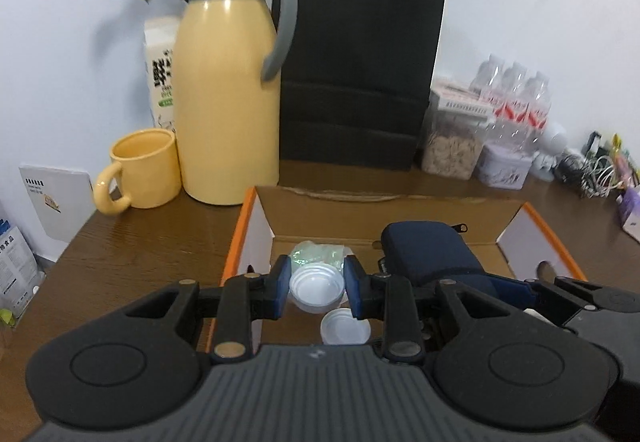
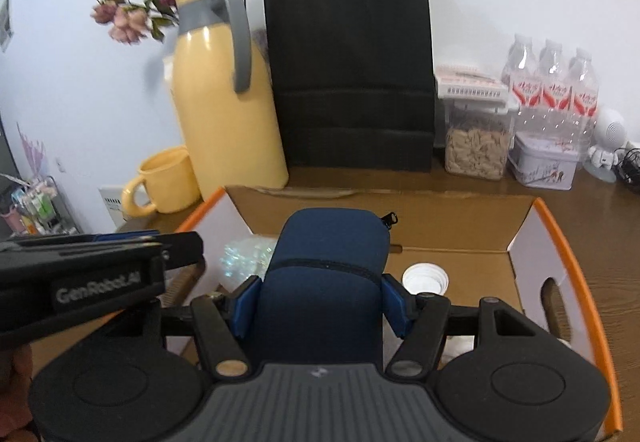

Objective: Organize objects
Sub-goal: 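Carry the navy case into the box with the right tool while the left tool drops its cap in, then grasp the purple drawstring bag with the left tool while the right tool grasps the yellow soap bar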

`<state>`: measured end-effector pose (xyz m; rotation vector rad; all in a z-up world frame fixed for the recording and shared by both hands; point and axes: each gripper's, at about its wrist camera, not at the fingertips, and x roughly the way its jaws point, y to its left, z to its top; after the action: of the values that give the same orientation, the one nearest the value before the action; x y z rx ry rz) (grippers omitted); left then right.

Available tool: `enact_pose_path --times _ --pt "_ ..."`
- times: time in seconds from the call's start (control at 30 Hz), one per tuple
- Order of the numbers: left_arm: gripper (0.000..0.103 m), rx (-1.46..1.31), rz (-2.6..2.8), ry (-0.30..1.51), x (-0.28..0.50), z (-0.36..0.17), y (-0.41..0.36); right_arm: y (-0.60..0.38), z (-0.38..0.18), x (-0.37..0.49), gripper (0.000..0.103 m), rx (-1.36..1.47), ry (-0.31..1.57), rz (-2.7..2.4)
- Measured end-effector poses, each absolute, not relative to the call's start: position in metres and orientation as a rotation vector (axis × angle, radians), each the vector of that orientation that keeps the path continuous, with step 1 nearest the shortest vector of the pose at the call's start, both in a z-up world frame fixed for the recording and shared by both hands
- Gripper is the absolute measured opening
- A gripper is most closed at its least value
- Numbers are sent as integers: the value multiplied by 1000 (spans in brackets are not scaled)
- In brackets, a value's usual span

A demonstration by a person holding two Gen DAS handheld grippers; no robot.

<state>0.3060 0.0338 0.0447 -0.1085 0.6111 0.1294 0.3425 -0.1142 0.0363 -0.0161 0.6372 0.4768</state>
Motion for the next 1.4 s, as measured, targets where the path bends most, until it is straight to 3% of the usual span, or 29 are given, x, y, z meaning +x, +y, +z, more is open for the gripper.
enact_pose_path --times 0.2,0.23,0.27,0.3,0.33,0.9,1.4 --pt "32 -117 120 647 320 28 36 -105 14 358 64 -45 681 455" --pt "53 -121 107 653 320 27 36 -104 12 360 67 -50 691 460" --pt "83 -119 111 651 319 25 37 -104 10 360 75 -53 698 461" --pt "93 -110 126 633 318 26 37 -104 9 359 85 -55 697 463" --pt "97 -92 153 605 315 26 36 -105 9 358 103 -58 693 465" --pt "103 -97 172 550 287 35 42 -109 21 333 103 -86 620 484" --pt "103 -69 153 442 177 55 45 -152 51 236 103 -175 476 554"
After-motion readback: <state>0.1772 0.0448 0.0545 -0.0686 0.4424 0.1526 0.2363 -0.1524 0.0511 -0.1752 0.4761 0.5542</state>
